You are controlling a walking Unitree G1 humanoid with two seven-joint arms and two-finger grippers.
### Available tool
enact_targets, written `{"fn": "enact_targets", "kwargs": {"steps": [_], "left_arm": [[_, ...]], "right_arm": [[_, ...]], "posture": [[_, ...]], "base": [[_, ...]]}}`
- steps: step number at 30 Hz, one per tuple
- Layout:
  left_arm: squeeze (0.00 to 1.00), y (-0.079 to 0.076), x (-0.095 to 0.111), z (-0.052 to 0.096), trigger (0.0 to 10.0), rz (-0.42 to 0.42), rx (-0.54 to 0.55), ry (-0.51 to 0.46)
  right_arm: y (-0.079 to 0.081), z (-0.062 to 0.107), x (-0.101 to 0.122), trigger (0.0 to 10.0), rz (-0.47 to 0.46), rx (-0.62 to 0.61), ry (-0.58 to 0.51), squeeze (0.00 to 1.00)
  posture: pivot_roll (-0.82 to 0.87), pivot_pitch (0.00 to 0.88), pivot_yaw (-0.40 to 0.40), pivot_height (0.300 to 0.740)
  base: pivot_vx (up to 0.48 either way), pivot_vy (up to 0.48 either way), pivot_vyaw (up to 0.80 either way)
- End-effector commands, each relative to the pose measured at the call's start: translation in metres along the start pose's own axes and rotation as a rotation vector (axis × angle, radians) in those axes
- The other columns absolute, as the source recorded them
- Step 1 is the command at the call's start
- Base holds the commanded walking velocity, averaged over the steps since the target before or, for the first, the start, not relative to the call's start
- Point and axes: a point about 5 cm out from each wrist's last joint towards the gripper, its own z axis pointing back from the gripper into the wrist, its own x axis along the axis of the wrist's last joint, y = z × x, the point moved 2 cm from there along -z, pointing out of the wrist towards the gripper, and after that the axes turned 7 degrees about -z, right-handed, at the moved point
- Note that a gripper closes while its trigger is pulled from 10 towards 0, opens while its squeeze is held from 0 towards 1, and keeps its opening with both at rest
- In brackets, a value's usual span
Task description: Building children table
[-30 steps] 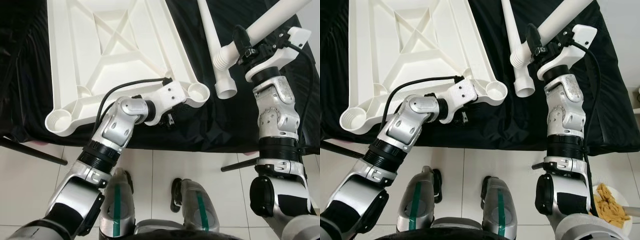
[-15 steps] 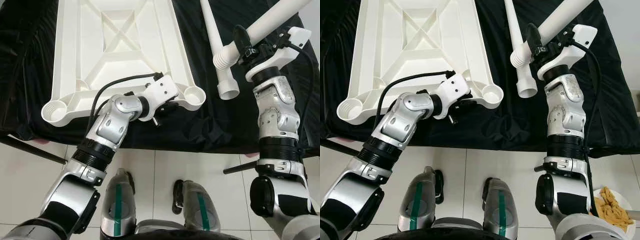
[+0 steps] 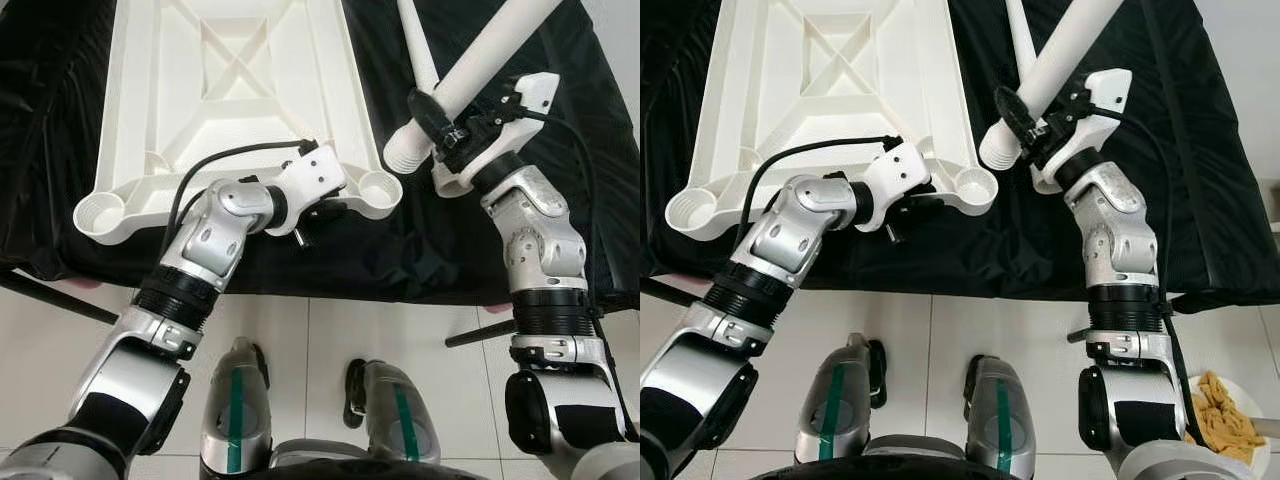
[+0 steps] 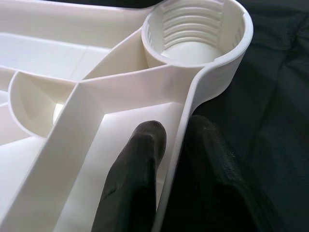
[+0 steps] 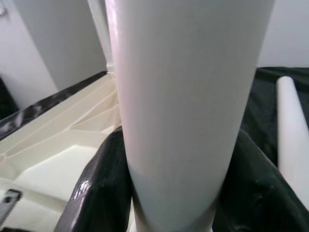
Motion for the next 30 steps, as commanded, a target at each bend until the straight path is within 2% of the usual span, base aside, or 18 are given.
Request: {"fn": "enact_targets", "kwargs": {"steps": [1, 6, 9, 12, 17, 18, 25, 30], "left_arm": [[0.00, 0.012, -0.011, 0.005, 10.0, 0.014, 0.088, 0.049], [0.00, 0.019, -0.017, 0.007, 10.0, 0.026, 0.126, 0.067], [0.00, 0.023, -0.021, 0.008, 10.0, 0.028, 0.138, 0.079], [0.00, 0.029, -0.028, 0.012, 10.0, 0.034, 0.161, 0.101], [0.00, 0.032, -0.030, 0.017, 10.0, 0.037, 0.175, 0.105], [0.00, 0.031, -0.029, 0.018, 10.0, 0.038, 0.175, 0.099], [0.00, 0.029, -0.029, 0.019, 10.0, 0.030, 0.169, 0.094], [0.00, 0.030, -0.030, 0.020, 10.0, 0.032, 0.171, 0.094]], "right_arm": [[0.006, 0.000, 0.002, 10.0, -0.002, 0.036, -0.003, 0.00], [0.012, 0.002, 0.003, 10.0, 0.037, 0.083, -0.007, 0.00], [0.013, 0.003, 0.000, 10.0, -0.015, 0.093, -0.005, 0.00], [0.014, 0.007, -0.008, 10.0, -0.124, 0.104, 0.002, 0.00], [0.015, 0.010, -0.015, 10.0, -0.186, 0.104, -0.004, 0.00], [0.015, 0.011, -0.022, 10.0, -0.196, 0.100, 0.009, 0.00], [0.012, 0.014, -0.032, 10.0, -0.192, 0.090, 0.042, 0.00], [0.007, 0.013, -0.032, 10.0, -0.113, 0.067, 0.078, 0.00]], "posture": [[0.02, 0.068, -0.010, 0.740], [0.02, 0.068, -0.012, 0.740], [0.01, 0.067, -0.016, 0.740], [0.01, 0.069, -0.018, 0.740], [0.01, 0.072, -0.021, 0.740], [0.01, 0.074, -0.023, 0.740], [0.02, 0.075, -0.028, 0.740], [0.02, 0.074, -0.031, 0.740]], "base": [[0.000, 0.000, 0.00], [0.000, 0.000, 0.00], [0.000, 0.000, 0.00], [0.000, 0.000, 0.00], [0.000, 0.000, 0.00], [0.000, 0.000, 0.00], [0.000, 0.000, 0.00], [0.000, 0.000, 0.00]]}}
